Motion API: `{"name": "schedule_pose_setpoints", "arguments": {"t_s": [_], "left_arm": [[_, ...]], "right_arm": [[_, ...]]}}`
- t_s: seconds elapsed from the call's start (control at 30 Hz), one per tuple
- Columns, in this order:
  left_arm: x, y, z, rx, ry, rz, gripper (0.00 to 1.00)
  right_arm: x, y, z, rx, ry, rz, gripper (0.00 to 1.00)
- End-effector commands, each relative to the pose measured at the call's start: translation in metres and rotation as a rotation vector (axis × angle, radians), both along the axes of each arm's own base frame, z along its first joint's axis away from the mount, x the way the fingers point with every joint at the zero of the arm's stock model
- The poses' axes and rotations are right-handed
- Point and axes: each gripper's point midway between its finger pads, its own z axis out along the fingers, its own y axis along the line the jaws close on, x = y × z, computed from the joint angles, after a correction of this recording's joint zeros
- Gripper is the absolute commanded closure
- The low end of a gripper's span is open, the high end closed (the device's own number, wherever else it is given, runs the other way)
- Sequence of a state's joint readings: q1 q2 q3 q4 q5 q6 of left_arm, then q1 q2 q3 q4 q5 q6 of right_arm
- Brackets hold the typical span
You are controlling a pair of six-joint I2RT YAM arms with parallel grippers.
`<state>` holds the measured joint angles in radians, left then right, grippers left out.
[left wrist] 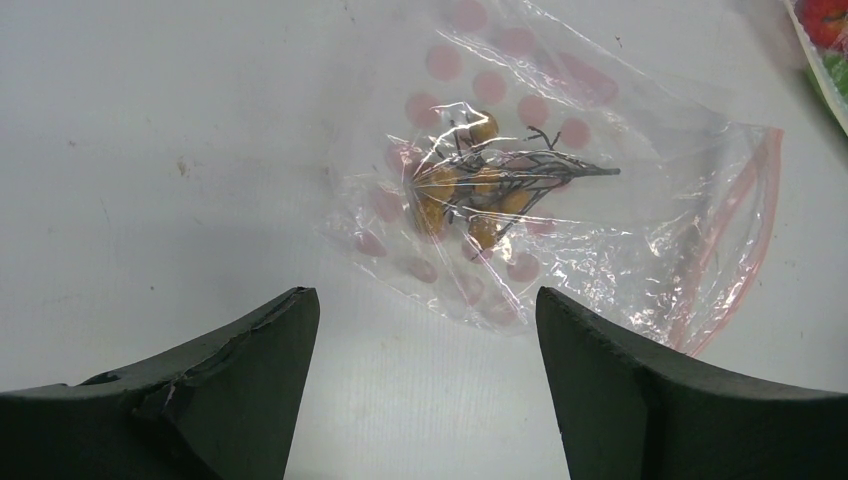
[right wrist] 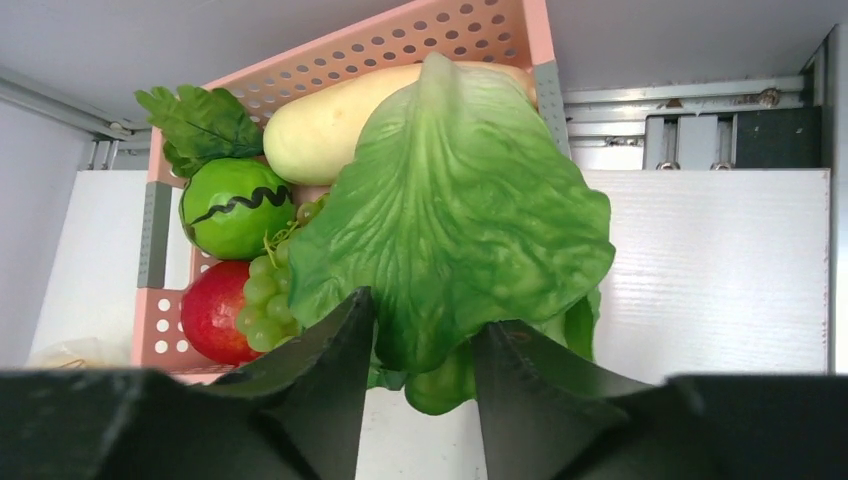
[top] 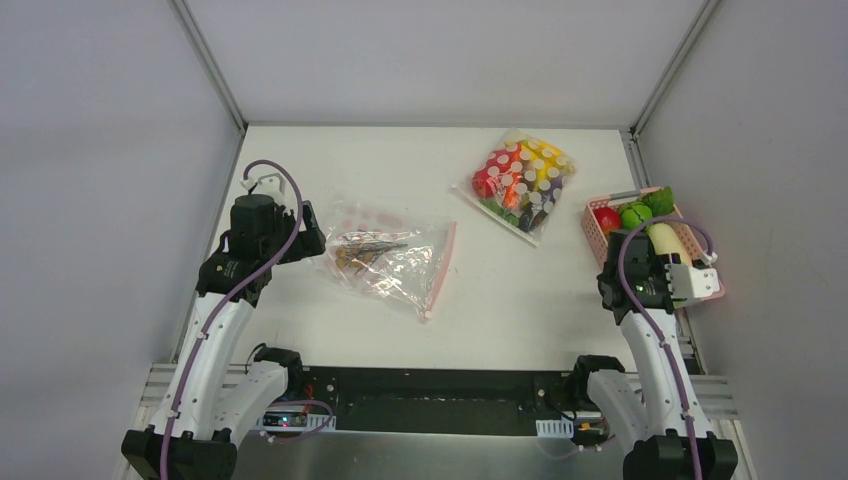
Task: Open the zip-top bag and remove the fake food
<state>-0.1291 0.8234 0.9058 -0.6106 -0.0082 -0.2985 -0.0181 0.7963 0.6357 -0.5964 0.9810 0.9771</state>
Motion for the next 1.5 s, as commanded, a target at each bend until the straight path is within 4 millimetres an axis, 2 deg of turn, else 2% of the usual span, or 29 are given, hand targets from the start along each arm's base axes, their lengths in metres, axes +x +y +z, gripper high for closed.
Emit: {"name": "schedule_pose_setpoints", "arguments": {"t_s": [0.0, 0.17, 0.27, 0.33, 0.4, 0.5, 0.57, 0.67, 0.77, 0.93, 1.07, 1.17, 1.27, 1.4, 1.47], "left_arm": [[0.003, 0.002, -0.001, 0.006, -0.003, 0.004, 0.19], [0.003, 0.002, -0.001, 0.007, 0.000, 0.005, 0.19], [0.003, 0.003, -0.002, 0.010, 0.009, 0.007, 0.19], [0.003, 0.003, -0.004, 0.010, 0.019, 0.005, 0.19], [0.004, 0.002, -0.006, 0.009, 0.031, 0.002, 0.19], [0.005, 0.001, -0.009, 0.009, 0.054, -0.001, 0.19], [0.005, 0.001, -0.011, 0.011, 0.066, -0.002, 0.19], [0.005, 0.001, -0.013, 0.014, 0.081, -0.002, 0.19], [0.007, 0.001, -0.013, 0.014, 0.092, -0.002, 0.19], [0.016, -0.001, -0.010, 0.012, 0.144, 0.006, 0.20], [0.031, -0.009, -0.008, -0.008, 0.203, -0.017, 0.20], [0.048, -0.014, -0.013, -0.014, 0.267, -0.025, 0.22], [0.064, -0.015, -0.025, -0.002, 0.322, -0.024, 0.24], [0.080, -0.011, -0.051, 0.042, 0.407, -0.013, 0.26], [0.086, -0.010, -0.066, 0.060, 0.457, -0.016, 0.28]], "right_arm": [[0.007, -0.002, 0.024, -0.042, -0.040, 0.045, 0.51], [0.021, 0.007, 0.074, -0.075, -0.152, 0.169, 0.41], [0.039, 0.025, 0.100, -0.092, -0.183, 0.340, 0.36], [0.054, 0.046, 0.111, -0.090, -0.182, 0.506, 0.35], [0.067, 0.073, 0.118, -0.058, -0.204, 0.676, 0.34], [0.082, 0.129, 0.127, -0.004, -0.294, 0.990, 0.34], [0.085, 0.167, 0.130, 0.029, -0.372, 1.192, 0.34], [0.084, 0.215, 0.128, 0.070, -0.462, 1.422, 0.34], [0.082, 0.255, 0.112, 0.137, -0.481, 1.582, 0.35], [0.085, 0.303, 0.061, 0.174, -0.359, 1.728, 0.39], [0.089, 0.332, 0.018, 0.193, -0.276, 1.817, 0.45], [0.095, 0.345, -0.008, 0.220, -0.235, 1.825, 0.50], [0.098, 0.360, -0.027, 0.229, -0.206, 1.853, 0.55], [0.099, 0.378, -0.052, 0.257, -0.138, 1.897, 0.67], [0.099, 0.387, -0.061, 0.266, -0.126, 1.915, 0.68]]}}
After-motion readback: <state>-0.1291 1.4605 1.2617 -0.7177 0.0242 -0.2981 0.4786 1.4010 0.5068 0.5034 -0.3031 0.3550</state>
